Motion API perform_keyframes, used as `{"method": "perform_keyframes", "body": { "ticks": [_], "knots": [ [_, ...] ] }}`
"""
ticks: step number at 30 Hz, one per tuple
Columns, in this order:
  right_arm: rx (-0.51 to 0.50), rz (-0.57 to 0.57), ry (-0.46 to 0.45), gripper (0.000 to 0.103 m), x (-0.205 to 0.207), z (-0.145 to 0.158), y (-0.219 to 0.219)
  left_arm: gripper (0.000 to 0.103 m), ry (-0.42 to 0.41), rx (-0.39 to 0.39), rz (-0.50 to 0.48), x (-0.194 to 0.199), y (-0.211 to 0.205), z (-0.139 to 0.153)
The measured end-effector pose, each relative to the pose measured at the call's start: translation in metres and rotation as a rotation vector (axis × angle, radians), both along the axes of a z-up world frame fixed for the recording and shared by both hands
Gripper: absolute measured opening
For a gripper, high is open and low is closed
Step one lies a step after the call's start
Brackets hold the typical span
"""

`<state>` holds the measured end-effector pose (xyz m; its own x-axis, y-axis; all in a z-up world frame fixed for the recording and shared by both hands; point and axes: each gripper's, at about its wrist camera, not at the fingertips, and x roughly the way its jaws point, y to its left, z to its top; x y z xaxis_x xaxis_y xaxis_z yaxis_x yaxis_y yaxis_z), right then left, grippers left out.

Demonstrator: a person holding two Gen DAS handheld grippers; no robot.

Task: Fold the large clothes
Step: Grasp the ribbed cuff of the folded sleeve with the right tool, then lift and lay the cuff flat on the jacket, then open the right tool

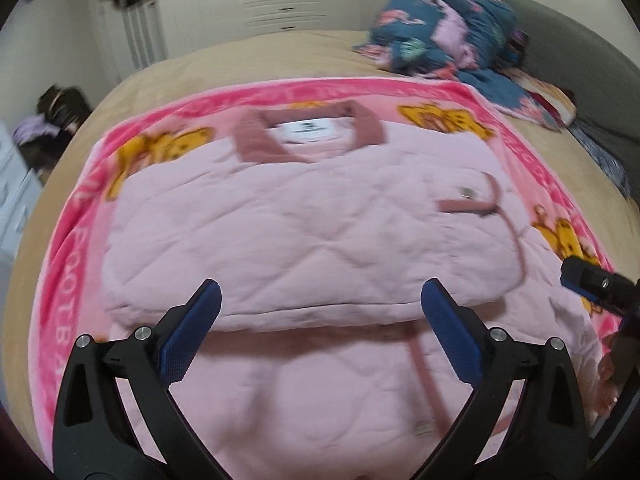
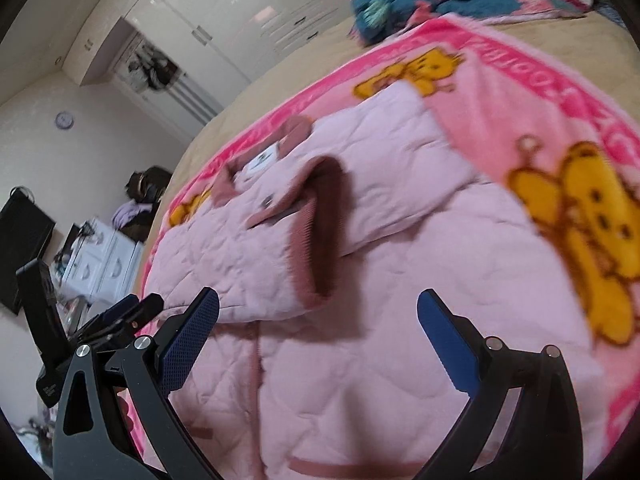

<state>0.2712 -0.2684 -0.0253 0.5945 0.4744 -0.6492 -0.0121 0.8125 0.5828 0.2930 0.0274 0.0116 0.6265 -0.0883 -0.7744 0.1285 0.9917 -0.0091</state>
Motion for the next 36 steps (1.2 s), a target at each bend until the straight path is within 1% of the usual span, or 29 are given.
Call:
{"method": "perform_keyframes", "body": {
  "ticks": [4,8,11,12,14,15,16,18,19,22,27,30,33,35,36],
  "knots": [
    [0.008,0.002,0.031,0.099,0.018,-0.011,0.021,0.094,0.001,-0.031,0.083,-0.003,0.036,0.002],
    [0.040,-0.017,0.055,0.099,0.030,-0.022,0.028,0.094,-0.009,-0.049,0.145,-0.008,0.066,0.005],
    [0.083,-0.024,0.074,0.098,0.037,-0.030,0.029,0.094,-0.014,-0.070,0.188,-0.010,0.085,0.007],
    [0.095,-0.027,0.083,0.097,0.039,-0.033,0.029,0.094,-0.017,-0.080,0.206,-0.011,0.093,0.007],
    [0.116,-0.035,0.095,0.086,0.041,-0.040,0.029,0.094,-0.019,-0.098,0.233,-0.013,0.105,0.006],
    [0.116,-0.037,0.096,0.075,0.041,-0.041,0.028,0.094,-0.019,-0.104,0.242,-0.013,0.108,0.006],
    [0.124,-0.037,0.092,0.062,0.041,-0.043,0.028,0.094,-0.018,-0.109,0.252,-0.014,0.112,0.005],
    [0.148,-0.024,0.079,0.047,0.042,-0.045,0.029,0.094,-0.013,-0.122,0.271,-0.015,0.118,0.002],
    [0.138,-0.020,0.061,0.036,0.040,-0.043,0.029,0.094,-0.011,-0.129,0.278,-0.016,0.121,0.000],
    [0.111,0.007,-0.002,0.026,0.036,-0.030,0.031,0.094,-0.006,-0.127,0.287,-0.015,0.123,-0.003],
    [0.016,0.093,-0.172,0.020,0.030,0.018,0.042,0.094,-0.008,-0.134,0.288,-0.014,0.124,-0.001],
    [-0.049,0.143,-0.275,0.018,0.036,0.051,0.046,0.094,-0.015,-0.132,0.287,-0.010,0.125,0.004],
    [-0.133,0.168,-0.385,0.017,0.045,0.082,0.046,0.094,-0.025,-0.131,0.282,-0.002,0.124,0.012],
    [-0.158,0.174,-0.420,0.017,0.054,0.093,0.045,0.094,-0.030,-0.122,0.281,0.003,0.121,0.016],
    [-0.166,0.170,-0.424,0.017,0.060,0.096,0.042,0.094,-0.031,-0.121,0.276,0.007,0.120,0.018]
  ]
}}
